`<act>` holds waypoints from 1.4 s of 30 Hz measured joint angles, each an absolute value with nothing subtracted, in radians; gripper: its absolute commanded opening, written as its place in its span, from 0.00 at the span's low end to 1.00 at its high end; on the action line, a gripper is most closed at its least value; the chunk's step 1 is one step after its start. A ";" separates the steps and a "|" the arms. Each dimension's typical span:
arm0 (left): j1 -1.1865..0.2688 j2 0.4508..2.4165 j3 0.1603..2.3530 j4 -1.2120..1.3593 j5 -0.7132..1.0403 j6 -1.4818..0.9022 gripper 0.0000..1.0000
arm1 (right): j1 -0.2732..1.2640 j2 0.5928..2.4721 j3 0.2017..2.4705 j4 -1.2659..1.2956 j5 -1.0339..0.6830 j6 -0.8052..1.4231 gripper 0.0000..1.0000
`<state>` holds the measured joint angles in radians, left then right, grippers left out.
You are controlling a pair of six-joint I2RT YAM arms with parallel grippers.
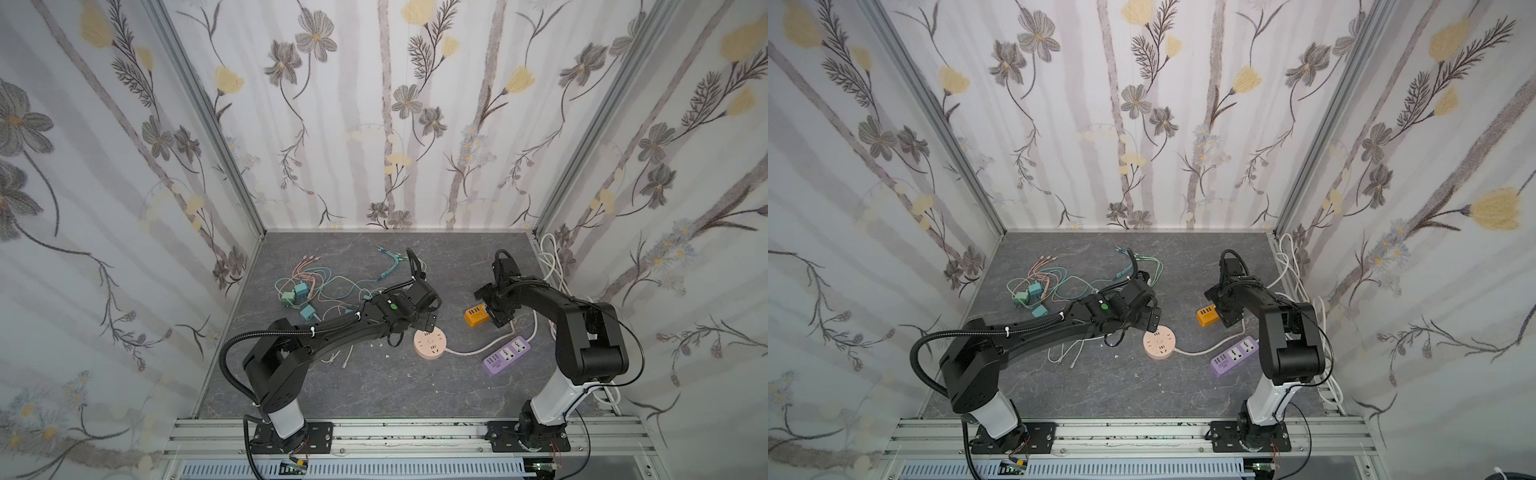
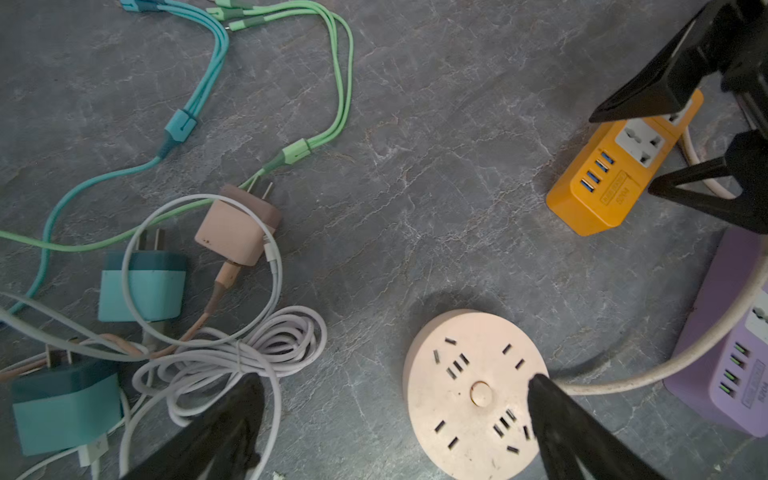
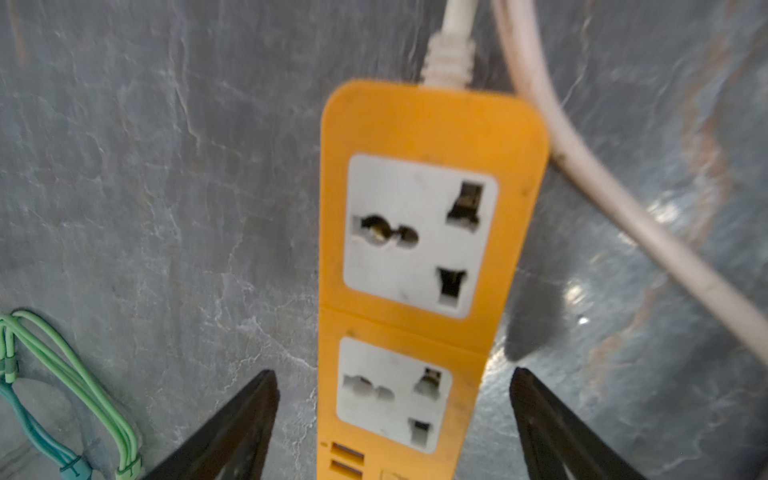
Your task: Insert the plug
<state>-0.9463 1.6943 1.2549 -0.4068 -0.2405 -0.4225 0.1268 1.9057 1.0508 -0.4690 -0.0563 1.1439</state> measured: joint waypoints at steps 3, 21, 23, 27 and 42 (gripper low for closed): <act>-0.936 1.674 1.216 -0.390 -0.256 -0.430 1.00 | 0.158 1.919 1.050 -0.445 -0.057 1.172 0.73; -0.830 1.473 1.002 -0.350 -0.333 -0.522 1.00 | 0.529 2.125 1.295 -0.360 0.011 1.576 0.64; -0.818 1.445 0.989 -0.366 -0.350 -0.533 1.00 | 0.589 2.186 1.375 -0.342 0.014 1.637 0.65; -0.812 1.396 0.970 -0.400 -0.365 -0.559 1.00 | 0.664 2.249 1.470 -0.328 0.007 1.709 0.73; -0.821 1.500 1.177 -0.603 -0.374 -0.603 1.00 | 0.609 1.924 1.238 -0.270 0.129 1.404 0.99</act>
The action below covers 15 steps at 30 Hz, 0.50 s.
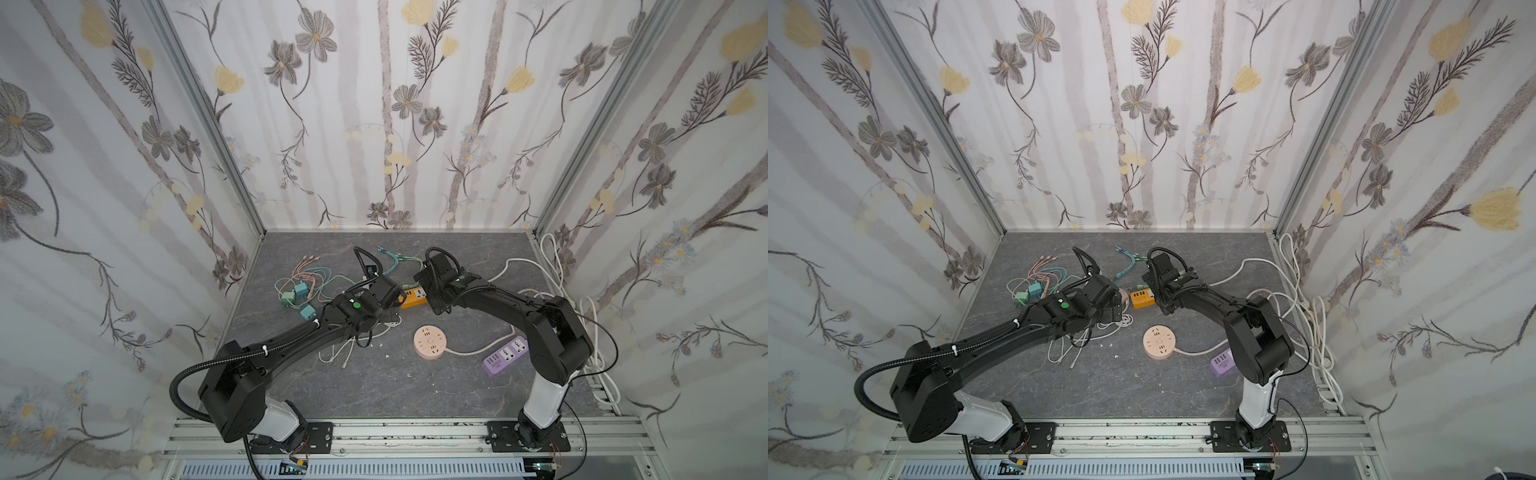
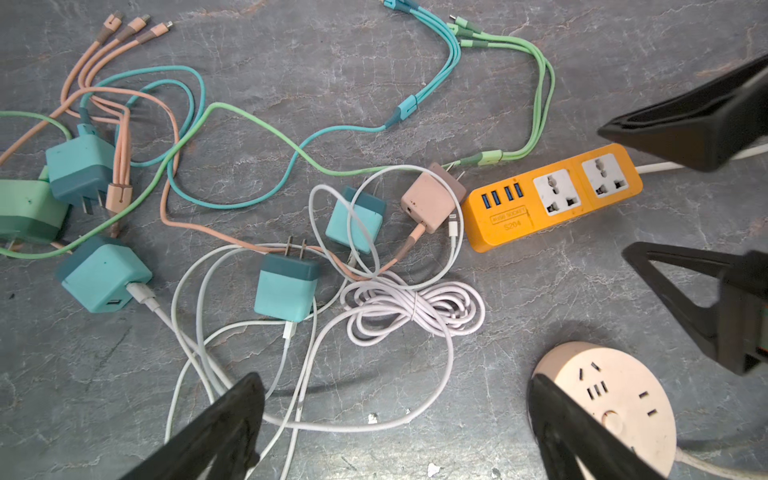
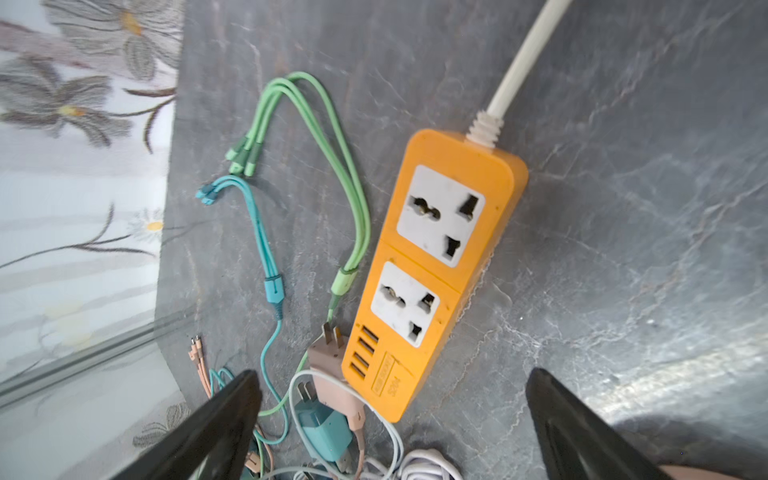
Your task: Insert the plug
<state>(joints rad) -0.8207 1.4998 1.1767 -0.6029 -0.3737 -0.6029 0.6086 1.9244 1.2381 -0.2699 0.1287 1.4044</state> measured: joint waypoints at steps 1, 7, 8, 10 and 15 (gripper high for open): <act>-0.824 1.518 1.203 -0.620 -0.373 -0.603 1.00 | 0.608 1.899 1.224 -0.255 0.130 1.367 0.99; -0.833 1.620 1.368 -0.745 -0.362 -0.601 1.00 | 0.601 1.755 1.110 -0.120 0.079 1.119 0.99; -0.833 1.635 1.396 -0.766 -0.362 -0.601 1.00 | 0.597 1.737 1.100 -0.102 0.057 1.077 0.99; -0.835 1.666 1.454 -0.811 -0.362 -0.601 1.00 | 0.591 1.710 1.092 -0.071 0.023 0.987 0.99; -0.849 1.767 1.598 -0.912 -0.362 -0.598 1.00 | 0.551 1.686 1.066 -0.036 -0.059 0.762 1.00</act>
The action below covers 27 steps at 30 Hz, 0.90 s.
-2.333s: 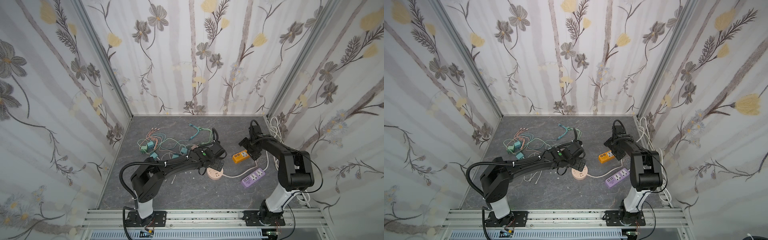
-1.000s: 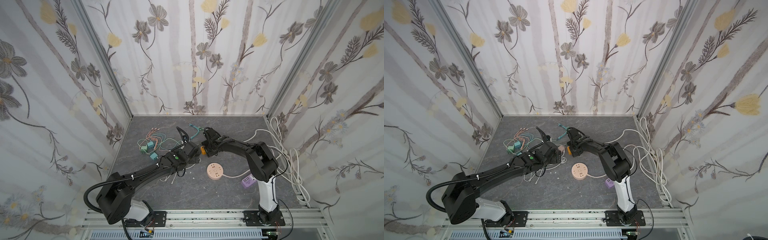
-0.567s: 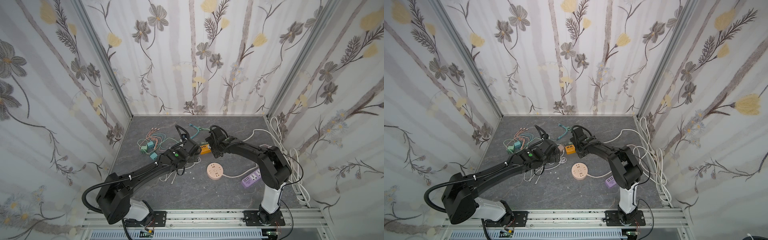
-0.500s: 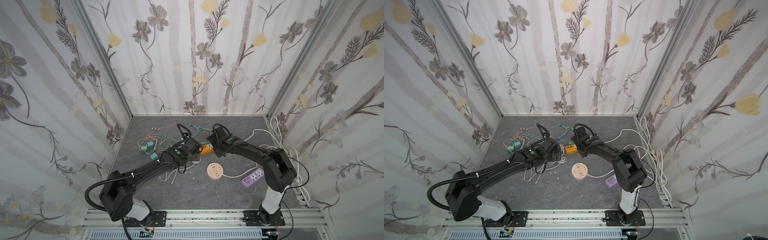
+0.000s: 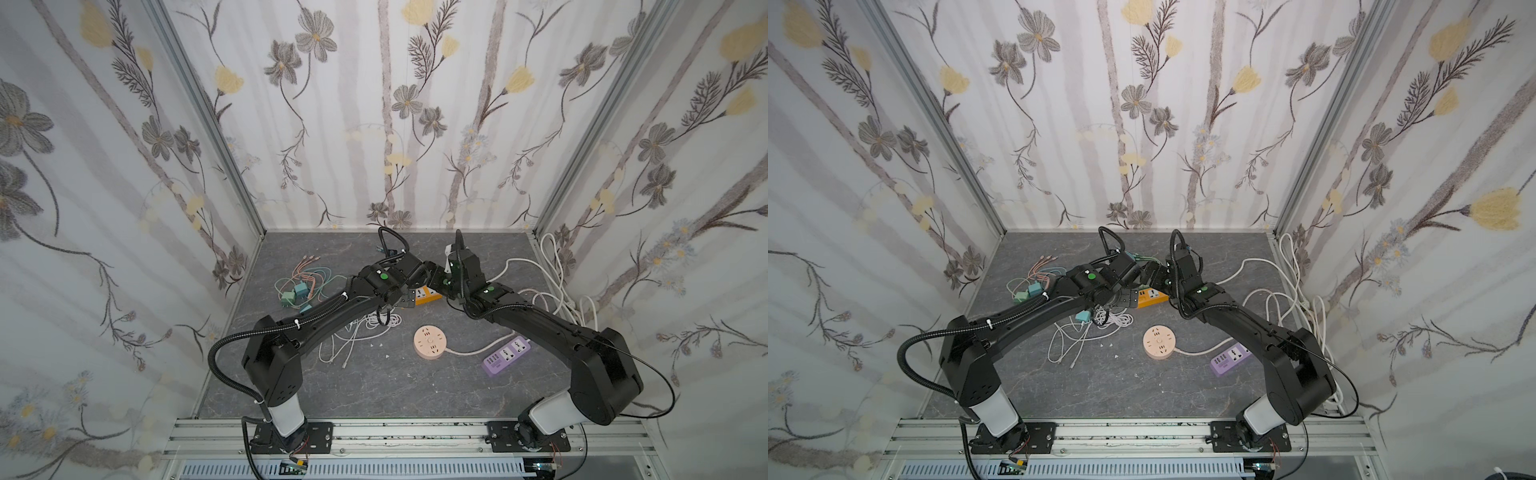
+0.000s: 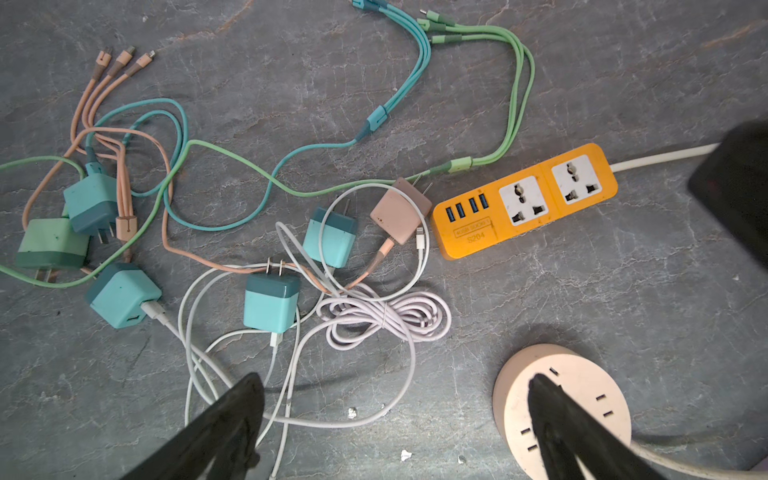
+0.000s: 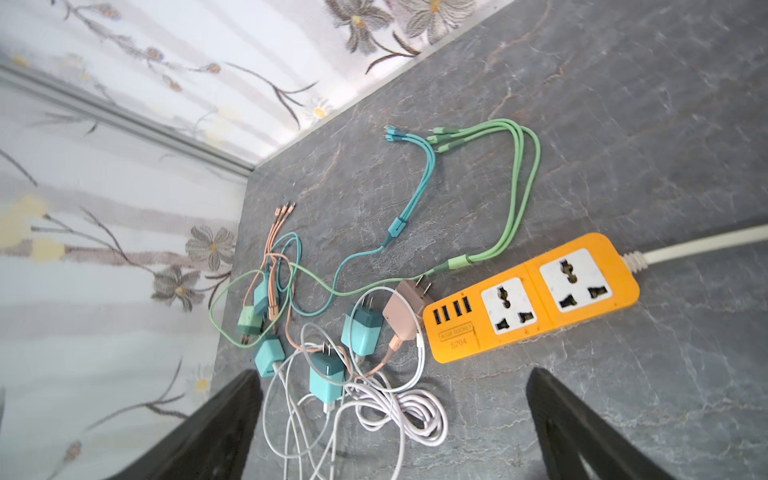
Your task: Insert the plug
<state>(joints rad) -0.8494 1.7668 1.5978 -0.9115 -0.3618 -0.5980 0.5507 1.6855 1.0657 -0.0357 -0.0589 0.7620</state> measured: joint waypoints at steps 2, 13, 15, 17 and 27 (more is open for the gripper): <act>-0.851 1.805 1.631 -0.938 -0.361 -0.598 1.00 | 0.491 1.710 1.060 -0.043 -0.082 0.714 0.99; -0.850 1.932 1.684 -0.951 -0.311 -0.596 1.00 | 0.315 2.049 1.332 -0.230 -0.289 0.551 1.00; -0.847 1.931 1.650 -0.921 -0.299 -0.599 1.00 | 0.314 2.110 1.418 -0.281 -0.290 0.522 0.99; -0.843 1.931 1.616 -0.900 -0.283 -0.604 1.00 | 0.313 2.153 1.473 -0.310 -0.295 0.507 0.99; -0.821 1.922 1.504 -0.764 -0.258 -0.653 1.00 | 0.313 2.270 1.519 -0.410 -0.401 0.523 0.99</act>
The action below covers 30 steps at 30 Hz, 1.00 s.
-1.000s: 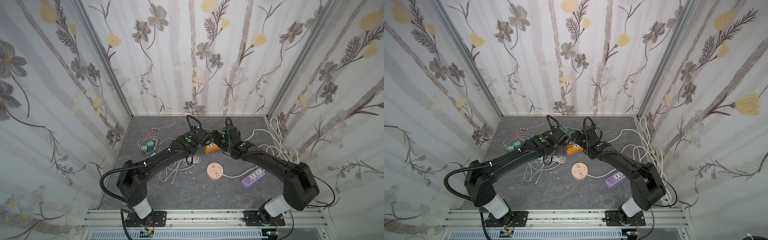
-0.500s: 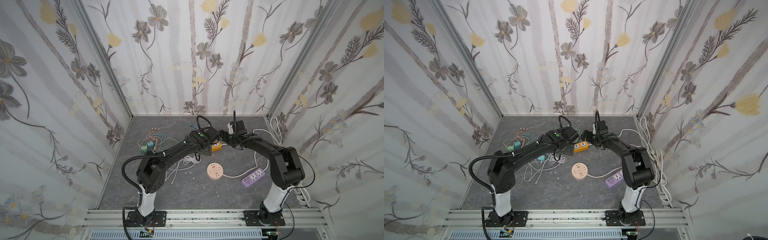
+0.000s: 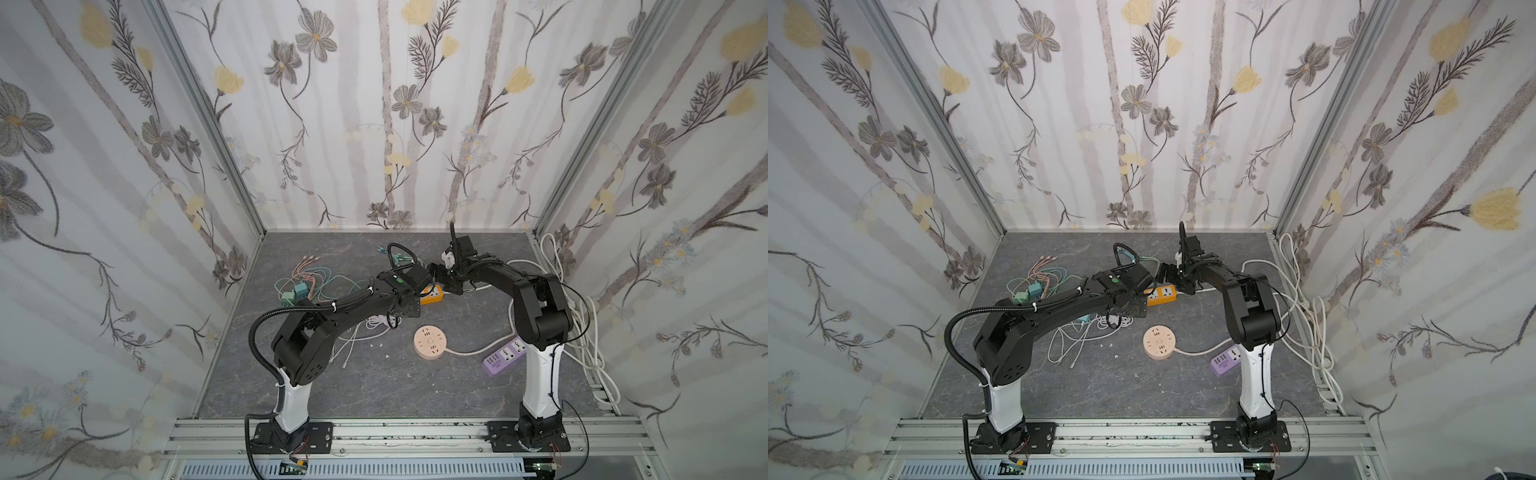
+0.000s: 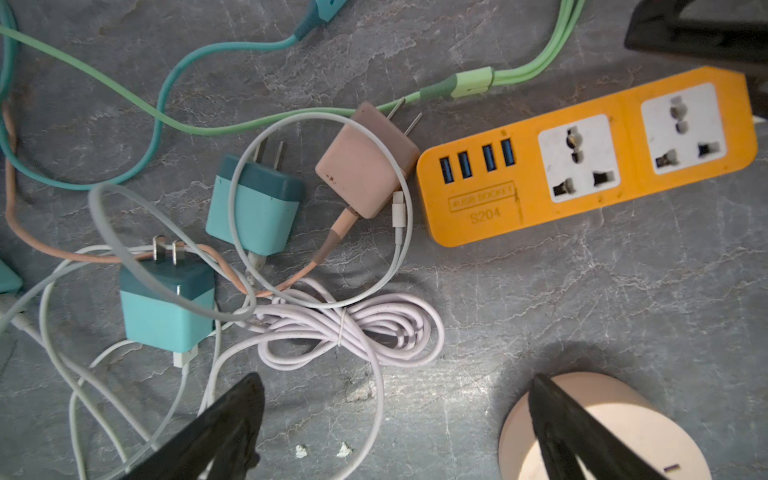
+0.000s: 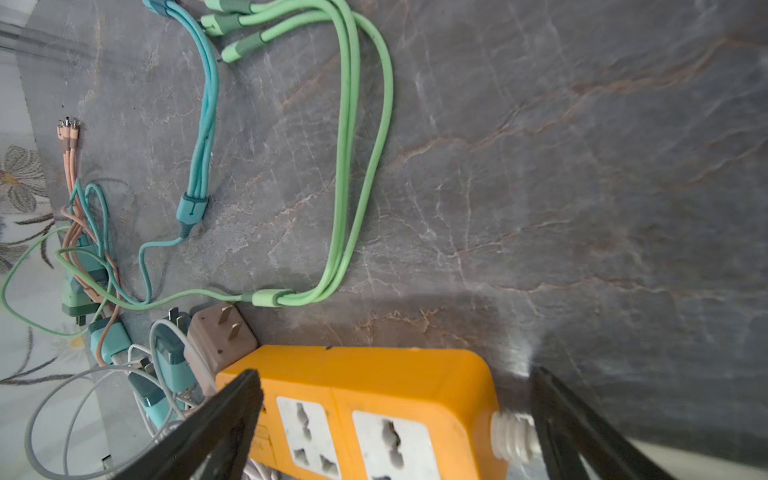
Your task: Insert the plug
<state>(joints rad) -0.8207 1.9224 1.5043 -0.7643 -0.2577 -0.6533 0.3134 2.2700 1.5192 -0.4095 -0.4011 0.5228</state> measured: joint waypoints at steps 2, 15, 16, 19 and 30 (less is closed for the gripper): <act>-0.814 1.916 1.485 -0.741 -0.250 -0.655 1.00 | 0.314 2.264 1.502 -0.402 -0.414 0.523 0.99; -0.741 1.818 1.356 -0.645 -0.218 -0.659 1.00 | 0.342 2.178 1.358 -0.339 -0.505 0.569 0.99; -0.733 1.803 1.341 -0.635 -0.218 -0.662 1.00 | 0.347 2.187 1.372 -0.339 -0.509 0.577 0.99; -0.701 1.768 1.288 -0.618 -0.217 -0.673 1.00 | 0.371 2.202 1.402 -0.339 -0.510 0.606 0.99; -0.628 1.697 1.214 -0.629 -0.215 -0.671 0.97 | 0.418 2.017 1.336 -0.352 -0.300 0.699 0.99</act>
